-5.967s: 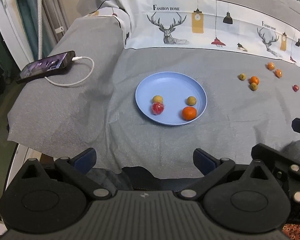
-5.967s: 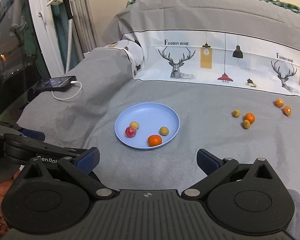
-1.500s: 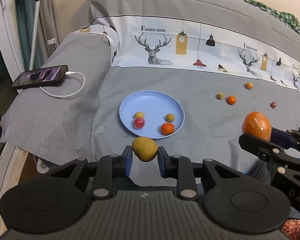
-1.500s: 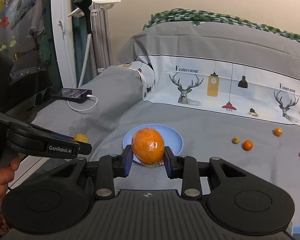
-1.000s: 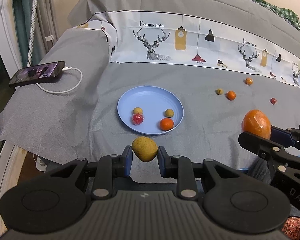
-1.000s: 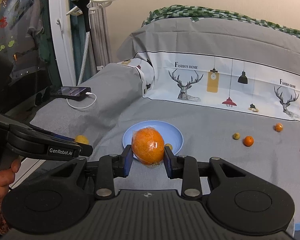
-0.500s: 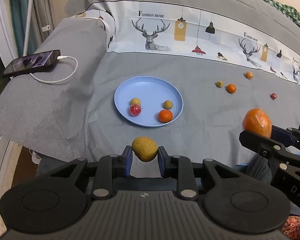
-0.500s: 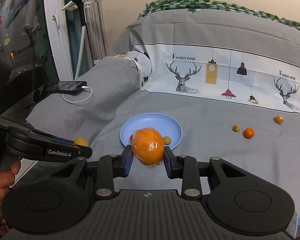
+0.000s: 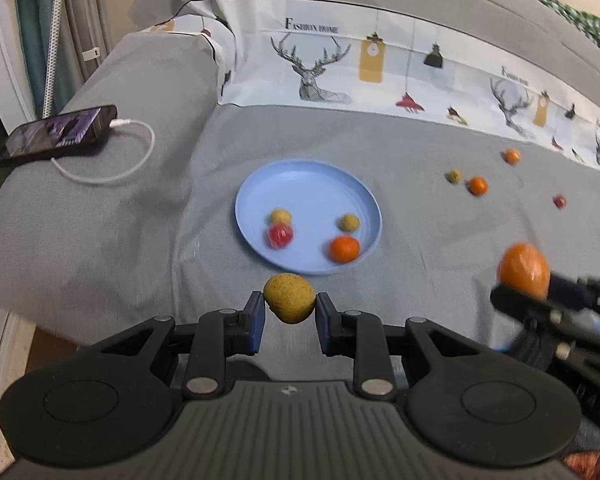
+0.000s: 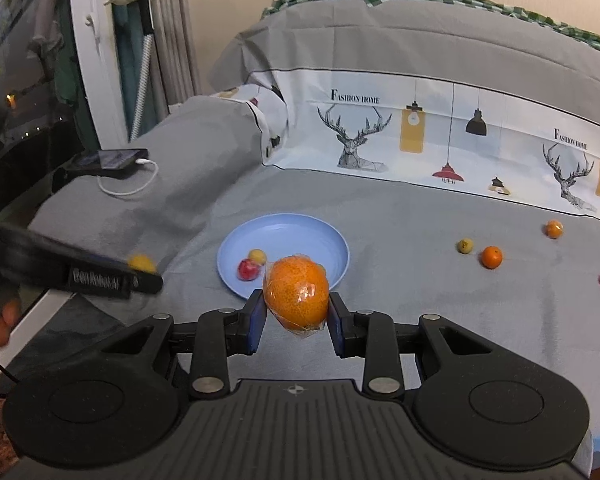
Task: Organize fruits
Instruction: 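Carry the yellow fruit and mandarin over the blue plate and open both tools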
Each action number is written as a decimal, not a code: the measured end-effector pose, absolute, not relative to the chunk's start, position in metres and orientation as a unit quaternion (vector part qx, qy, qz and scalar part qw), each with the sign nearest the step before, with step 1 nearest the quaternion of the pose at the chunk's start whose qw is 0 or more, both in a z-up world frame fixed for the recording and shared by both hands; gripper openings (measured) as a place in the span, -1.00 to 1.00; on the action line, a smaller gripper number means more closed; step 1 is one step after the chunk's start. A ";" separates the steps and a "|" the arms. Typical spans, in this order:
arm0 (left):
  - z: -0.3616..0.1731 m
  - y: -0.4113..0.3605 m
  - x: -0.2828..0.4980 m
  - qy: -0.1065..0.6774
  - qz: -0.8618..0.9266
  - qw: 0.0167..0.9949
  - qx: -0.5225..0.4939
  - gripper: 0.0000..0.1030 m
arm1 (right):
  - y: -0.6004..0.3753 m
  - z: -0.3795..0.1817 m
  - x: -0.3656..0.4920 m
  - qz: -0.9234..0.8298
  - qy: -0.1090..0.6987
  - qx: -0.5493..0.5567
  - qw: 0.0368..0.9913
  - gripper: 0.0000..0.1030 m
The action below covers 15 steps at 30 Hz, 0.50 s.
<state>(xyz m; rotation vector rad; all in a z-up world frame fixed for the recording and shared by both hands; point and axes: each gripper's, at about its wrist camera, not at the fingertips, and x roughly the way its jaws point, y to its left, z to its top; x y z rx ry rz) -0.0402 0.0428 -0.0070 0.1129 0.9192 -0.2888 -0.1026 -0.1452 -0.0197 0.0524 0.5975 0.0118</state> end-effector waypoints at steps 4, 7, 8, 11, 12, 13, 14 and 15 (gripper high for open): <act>-0.006 0.037 -0.006 0.448 -0.134 0.883 0.049 -0.42 | -0.146 -0.026 -0.079 -0.004 0.302 0.022 0.953 -0.34; -0.009 0.027 0.019 0.448 -0.131 0.882 0.063 -0.42 | -0.148 -0.031 -0.053 -0.003 0.312 0.025 0.950 -0.34; -0.011 0.024 0.027 0.450 -0.128 0.881 0.068 -0.42 | -0.149 -0.033 -0.044 -0.003 0.315 0.023 0.949 -0.34; -0.017 0.013 0.052 0.453 -0.128 0.879 0.076 -0.42 | -0.151 -0.040 -0.018 -0.002 0.324 0.023 0.946 -0.34; -0.019 0.011 0.060 0.455 -0.128 0.878 0.077 -0.42 | -0.152 -0.043 -0.008 -0.003 0.326 0.023 0.945 -0.34; -0.023 0.009 0.068 0.457 -0.129 0.876 0.078 -0.42 | -0.153 -0.047 0.001 -0.004 0.329 0.024 0.944 -0.34; -0.027 0.006 0.076 0.461 -0.126 0.875 0.079 -0.42 | -0.154 -0.051 0.011 -0.003 0.334 0.025 0.942 -0.34; -0.031 0.004 0.083 0.465 -0.125 0.873 0.080 -0.42 | -0.155 -0.055 0.019 -0.003 0.339 0.025 0.941 -0.34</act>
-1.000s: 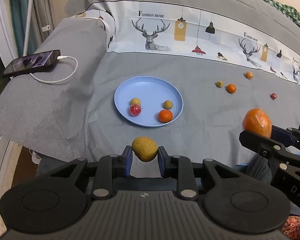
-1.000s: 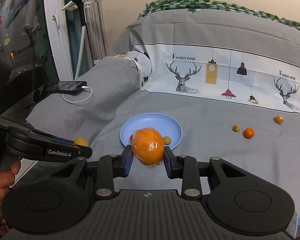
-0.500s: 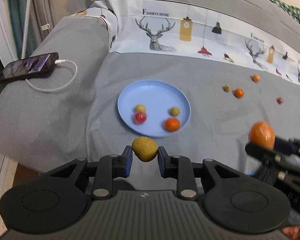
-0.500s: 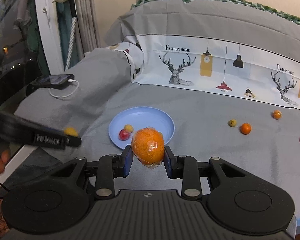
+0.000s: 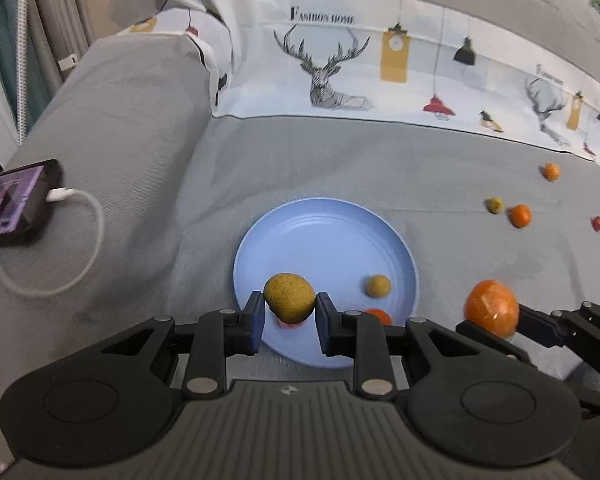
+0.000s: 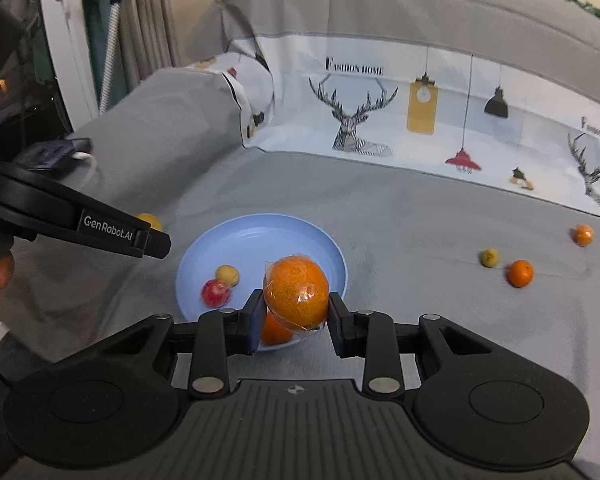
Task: Organize fruits
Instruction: 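Carry the yellow fruit and mandarin over the blue plate and open both tools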
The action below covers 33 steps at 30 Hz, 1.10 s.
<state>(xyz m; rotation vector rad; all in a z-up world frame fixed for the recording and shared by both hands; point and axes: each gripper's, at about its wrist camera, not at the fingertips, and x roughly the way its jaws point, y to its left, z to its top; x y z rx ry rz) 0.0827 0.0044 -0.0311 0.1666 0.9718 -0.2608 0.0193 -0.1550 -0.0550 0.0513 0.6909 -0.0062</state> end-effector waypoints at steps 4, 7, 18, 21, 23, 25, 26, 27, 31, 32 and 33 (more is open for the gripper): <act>-0.051 -0.002 0.110 0.480 -0.119 0.866 0.082 -0.42 | -0.155 -0.074 0.049 0.003 0.359 0.021 0.933 -0.34; -0.066 -0.006 0.128 0.494 -0.115 0.857 0.085 -0.42 | -0.156 -0.089 0.068 0.005 0.374 0.022 0.927 -0.34; -0.114 -0.016 0.174 0.521 -0.101 0.841 0.105 -0.42 | -0.161 -0.126 0.107 0.019 0.415 0.023 0.909 -0.33; -0.115 -0.016 0.175 0.509 -0.094 0.849 0.108 0.45 | -0.161 -0.127 0.115 0.028 0.419 0.024 0.907 -0.21; -0.109 -0.014 0.170 0.493 -0.084 0.860 0.106 1.00 | -0.161 -0.126 0.118 0.033 0.425 0.026 0.904 0.37; -0.102 -0.013 0.164 0.490 -0.081 0.861 0.110 0.99 | -0.160 -0.122 0.114 0.030 0.429 0.029 0.902 0.62; -0.101 -0.013 0.162 0.500 -0.082 0.854 0.116 0.99 | -0.160 -0.120 0.112 0.026 0.433 0.031 0.901 0.74; -0.100 -0.011 0.160 0.513 -0.083 0.846 0.120 0.99 | -0.160 -0.118 0.108 0.021 0.437 0.033 0.898 0.78; -0.092 0.001 0.135 0.542 -0.082 0.831 0.093 0.99 | -0.159 -0.107 0.080 -0.001 0.454 0.062 0.889 0.94; -0.090 0.004 0.127 0.550 -0.083 0.827 0.087 0.99 | -0.159 -0.104 0.071 -0.004 0.461 0.072 0.884 0.94; -0.088 0.006 0.119 0.555 -0.085 0.823 0.084 0.99 | -0.158 -0.101 0.062 -0.005 0.466 0.083 0.881 0.94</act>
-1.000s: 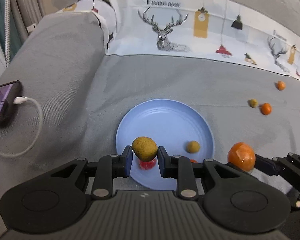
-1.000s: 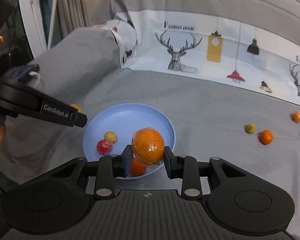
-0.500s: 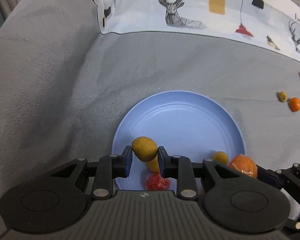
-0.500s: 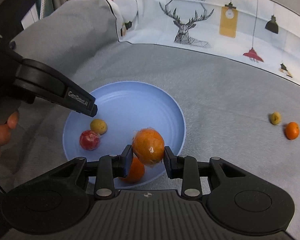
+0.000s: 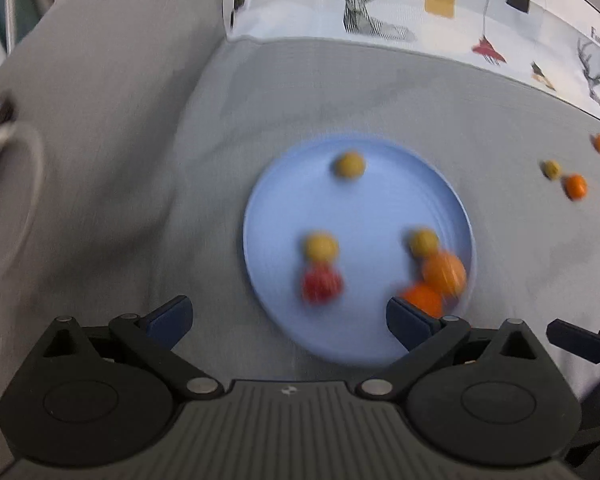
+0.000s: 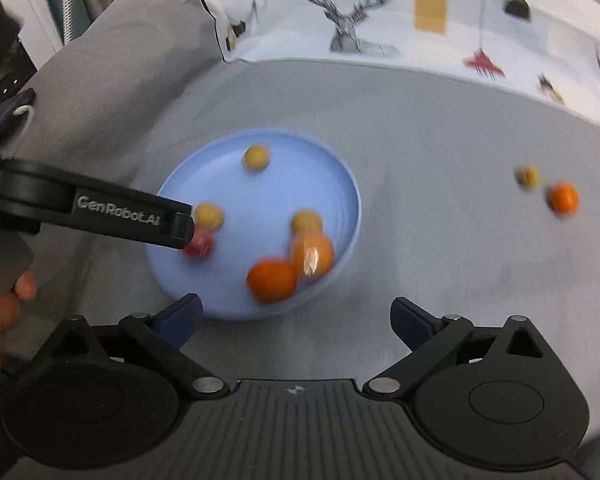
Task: Organize fruits
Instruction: 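Carry the yellow fruit and mandarin over the blue plate and open both tools, then lift both open tools away from the plate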
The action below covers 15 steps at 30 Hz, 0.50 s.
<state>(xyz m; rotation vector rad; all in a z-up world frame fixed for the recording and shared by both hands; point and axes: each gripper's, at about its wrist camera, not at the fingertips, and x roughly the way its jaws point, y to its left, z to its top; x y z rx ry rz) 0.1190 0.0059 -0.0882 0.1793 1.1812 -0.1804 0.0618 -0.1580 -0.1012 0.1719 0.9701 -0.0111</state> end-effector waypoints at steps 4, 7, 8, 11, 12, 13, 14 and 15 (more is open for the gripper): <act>-0.074 0.021 0.075 0.554 -0.078 0.825 0.086 0.99 | -0.147 -0.081 0.023 -0.010 0.456 0.092 0.885 0.94; -0.063 0.033 0.043 0.546 -0.071 0.829 0.095 0.99 | -0.141 -0.059 -0.009 -0.016 0.420 0.084 0.903 0.95; -0.060 0.034 0.034 0.542 -0.066 0.832 0.098 0.99 | -0.139 -0.052 -0.020 -0.019 0.403 0.081 0.911 0.97; -0.052 0.040 0.008 0.528 -0.051 0.841 0.106 0.99 | -0.137 -0.035 -0.043 -0.025 0.363 0.079 0.928 0.99; -0.050 0.040 0.002 0.524 -0.052 0.843 0.106 0.99 | -0.137 -0.031 -0.049 -0.025 0.353 0.077 0.932 0.99; -0.048 0.040 -0.002 0.521 -0.054 0.845 0.106 0.99 | -0.136 -0.029 -0.054 -0.027 0.350 0.076 0.933 0.99; -0.045 0.041 -0.007 0.515 -0.053 0.849 0.106 0.99 | -0.136 -0.028 -0.058 -0.026 0.350 0.078 0.933 0.99; -0.042 0.042 -0.013 0.510 -0.052 0.852 0.104 0.99 | -0.137 -0.026 -0.062 -0.023 0.352 0.080 0.932 0.99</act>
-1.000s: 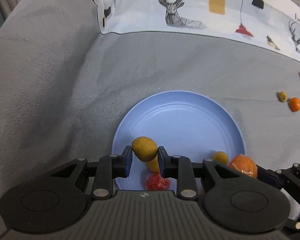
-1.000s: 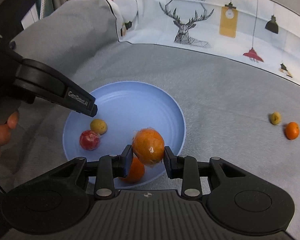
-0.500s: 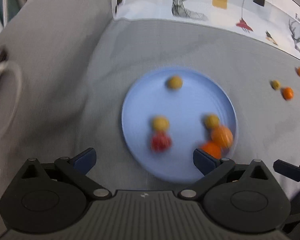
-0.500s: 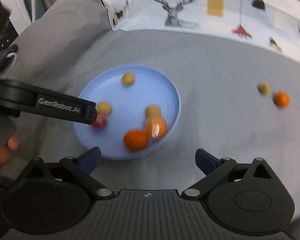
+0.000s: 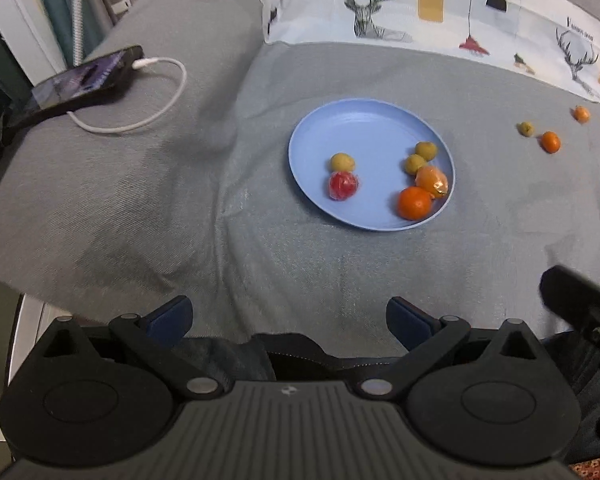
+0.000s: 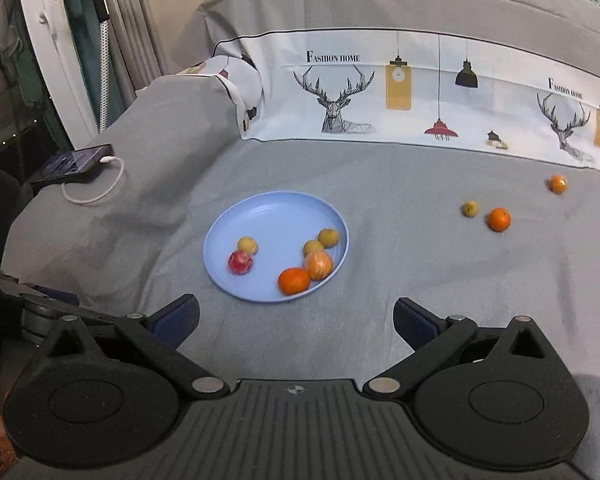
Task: Organize fruits
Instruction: 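Lift both open tools away from the plate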
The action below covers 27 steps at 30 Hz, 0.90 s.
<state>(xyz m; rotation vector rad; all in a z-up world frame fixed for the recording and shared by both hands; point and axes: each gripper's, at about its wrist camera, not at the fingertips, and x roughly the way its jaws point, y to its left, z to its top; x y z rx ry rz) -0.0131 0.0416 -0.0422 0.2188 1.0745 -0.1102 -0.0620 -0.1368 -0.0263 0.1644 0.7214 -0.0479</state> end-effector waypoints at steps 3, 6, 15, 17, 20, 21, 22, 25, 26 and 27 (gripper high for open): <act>-0.036 0.042 -0.026 0.503 -0.058 0.857 0.098 0.99 | -0.137 -0.020 -0.074 -0.018 0.348 0.078 0.934 0.99; -0.028 0.041 -0.036 0.493 -0.062 0.862 0.097 0.99 | -0.133 -0.013 -0.085 -0.014 0.334 0.075 0.939 0.99; -0.011 0.032 -0.059 0.465 -0.075 0.876 0.103 0.99 | -0.131 -0.002 -0.112 -0.019 0.306 0.075 0.949 0.99; -0.009 0.030 -0.064 0.461 -0.078 0.878 0.107 0.99 | -0.131 -0.001 -0.116 -0.019 0.303 0.075 0.950 0.99; -0.008 0.029 -0.069 0.457 -0.081 0.879 0.109 0.99 | -0.131 0.001 -0.120 -0.019 0.301 0.076 0.951 0.99; -0.008 0.029 -0.070 0.457 -0.081 0.879 0.110 0.99 | -0.131 0.001 -0.121 -0.019 0.299 0.075 0.951 0.99; -0.008 0.030 -0.070 0.457 -0.082 0.879 0.110 0.99 | -0.131 0.002 -0.122 -0.019 0.298 0.075 0.951 0.99; -0.007 0.029 -0.073 0.456 -0.082 0.879 0.111 0.99 | -0.130 0.003 -0.125 -0.020 0.293 0.074 0.953 0.99; -0.007 0.028 -0.074 0.454 -0.083 0.880 0.112 0.99 | -0.130 0.003 -0.126 -0.020 0.292 0.074 0.953 0.99; -0.006 0.028 -0.074 0.454 -0.084 0.880 0.112 0.99 | -0.130 0.003 -0.126 -0.019 0.292 0.073 0.953 0.99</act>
